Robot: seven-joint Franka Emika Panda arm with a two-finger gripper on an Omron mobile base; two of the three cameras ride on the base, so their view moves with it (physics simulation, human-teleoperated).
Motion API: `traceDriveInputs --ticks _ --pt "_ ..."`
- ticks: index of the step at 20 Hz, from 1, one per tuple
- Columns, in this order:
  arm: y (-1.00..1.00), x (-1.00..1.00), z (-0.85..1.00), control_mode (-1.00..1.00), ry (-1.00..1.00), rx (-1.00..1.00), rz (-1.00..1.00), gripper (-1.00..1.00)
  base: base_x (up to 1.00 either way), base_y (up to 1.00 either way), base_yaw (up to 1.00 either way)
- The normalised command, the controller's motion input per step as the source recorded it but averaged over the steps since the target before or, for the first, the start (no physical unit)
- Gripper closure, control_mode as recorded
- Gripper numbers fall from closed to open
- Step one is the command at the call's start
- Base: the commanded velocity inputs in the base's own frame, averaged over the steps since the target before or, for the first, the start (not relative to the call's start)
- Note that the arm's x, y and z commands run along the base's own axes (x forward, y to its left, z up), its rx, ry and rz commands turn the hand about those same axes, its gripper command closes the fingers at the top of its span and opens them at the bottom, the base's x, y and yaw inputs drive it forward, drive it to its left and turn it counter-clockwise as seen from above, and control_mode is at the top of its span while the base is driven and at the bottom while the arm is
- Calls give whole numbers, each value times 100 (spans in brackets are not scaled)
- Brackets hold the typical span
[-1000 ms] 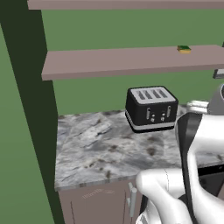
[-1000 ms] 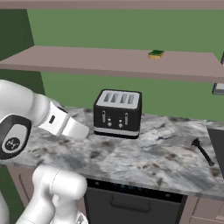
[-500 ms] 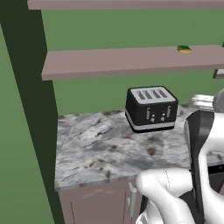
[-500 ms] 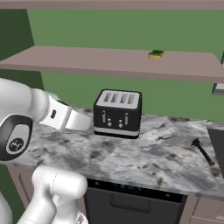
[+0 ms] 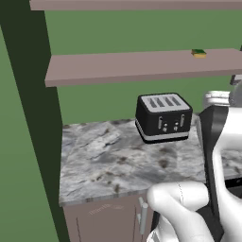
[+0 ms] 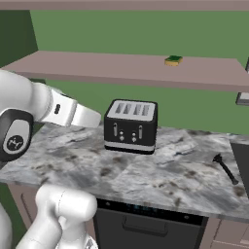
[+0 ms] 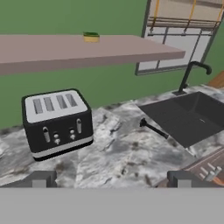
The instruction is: Locate and retrieve the dish brush and sponge from the cabinet. Place them next to the sink.
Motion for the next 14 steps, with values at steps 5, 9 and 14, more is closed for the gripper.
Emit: traceDriveInputs --ticks 5,9,14 --pt "-9 20 22 -100 -1 3 3 -100 0 0 0" --pt "-9 17 21 -100 -2 1 4 -100 0 0 0" --pt "-5 32 11 -100 0 3 4 -100 0 0 0"
